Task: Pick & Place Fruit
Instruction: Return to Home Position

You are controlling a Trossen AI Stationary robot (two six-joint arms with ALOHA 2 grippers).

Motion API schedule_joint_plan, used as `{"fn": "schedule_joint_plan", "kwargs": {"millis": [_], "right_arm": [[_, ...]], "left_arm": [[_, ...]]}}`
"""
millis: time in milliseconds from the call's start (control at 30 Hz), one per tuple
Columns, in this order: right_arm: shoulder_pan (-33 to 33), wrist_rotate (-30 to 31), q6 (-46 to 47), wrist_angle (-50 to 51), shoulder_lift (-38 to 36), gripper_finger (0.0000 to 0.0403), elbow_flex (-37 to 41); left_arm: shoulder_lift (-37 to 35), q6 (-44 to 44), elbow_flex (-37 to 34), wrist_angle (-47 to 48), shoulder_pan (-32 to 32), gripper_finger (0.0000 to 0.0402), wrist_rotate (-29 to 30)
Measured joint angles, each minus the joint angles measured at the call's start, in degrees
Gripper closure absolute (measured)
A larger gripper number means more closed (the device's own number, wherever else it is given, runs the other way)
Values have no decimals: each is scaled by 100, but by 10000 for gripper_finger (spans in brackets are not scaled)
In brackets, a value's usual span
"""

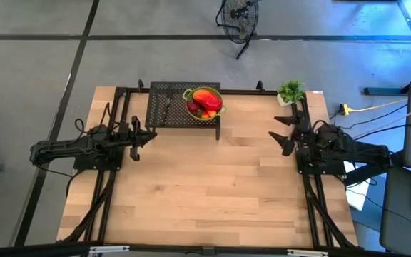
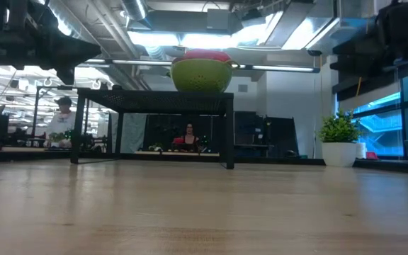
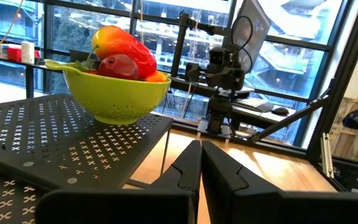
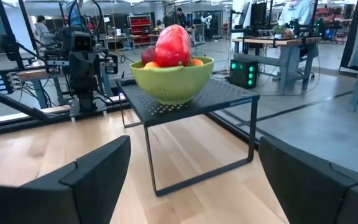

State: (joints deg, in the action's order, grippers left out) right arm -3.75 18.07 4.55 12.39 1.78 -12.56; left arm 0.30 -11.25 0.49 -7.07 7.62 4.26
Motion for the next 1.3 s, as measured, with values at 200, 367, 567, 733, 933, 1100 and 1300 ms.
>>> {"fn": "schedule_joint_plan", "kwargs": {"millis": [200, 367, 567, 733, 933, 1100, 1300], "right_arm": [[0, -9, 79, -332, -183, 43, 394], [0, -9, 78, -453, -181, 34, 510], [0, -418, 110, -851, -181, 24, 811], [0, -542, 340, -964, -180, 16, 996], [0, -1156, 425, -1043, -179, 12, 1012], [0, -2023, 510, -1348, -179, 19, 1180], [-20, -1665, 460, -1325, -139, 29, 1174]], "left_arm": [[0, -2, 0, 2, 0, 398, -1], [0, -2, 0, 2, 0, 394, -1], [0, -2, 0, 2, 0, 391, 1], [0, -2, 0, 2, 0, 394, 1], [0, -3, 0, 2, 0, 394, -1], [0, -3, 0, 2, 0, 391, -1], [0, -4, 0, 2, 0, 394, -1]]}}
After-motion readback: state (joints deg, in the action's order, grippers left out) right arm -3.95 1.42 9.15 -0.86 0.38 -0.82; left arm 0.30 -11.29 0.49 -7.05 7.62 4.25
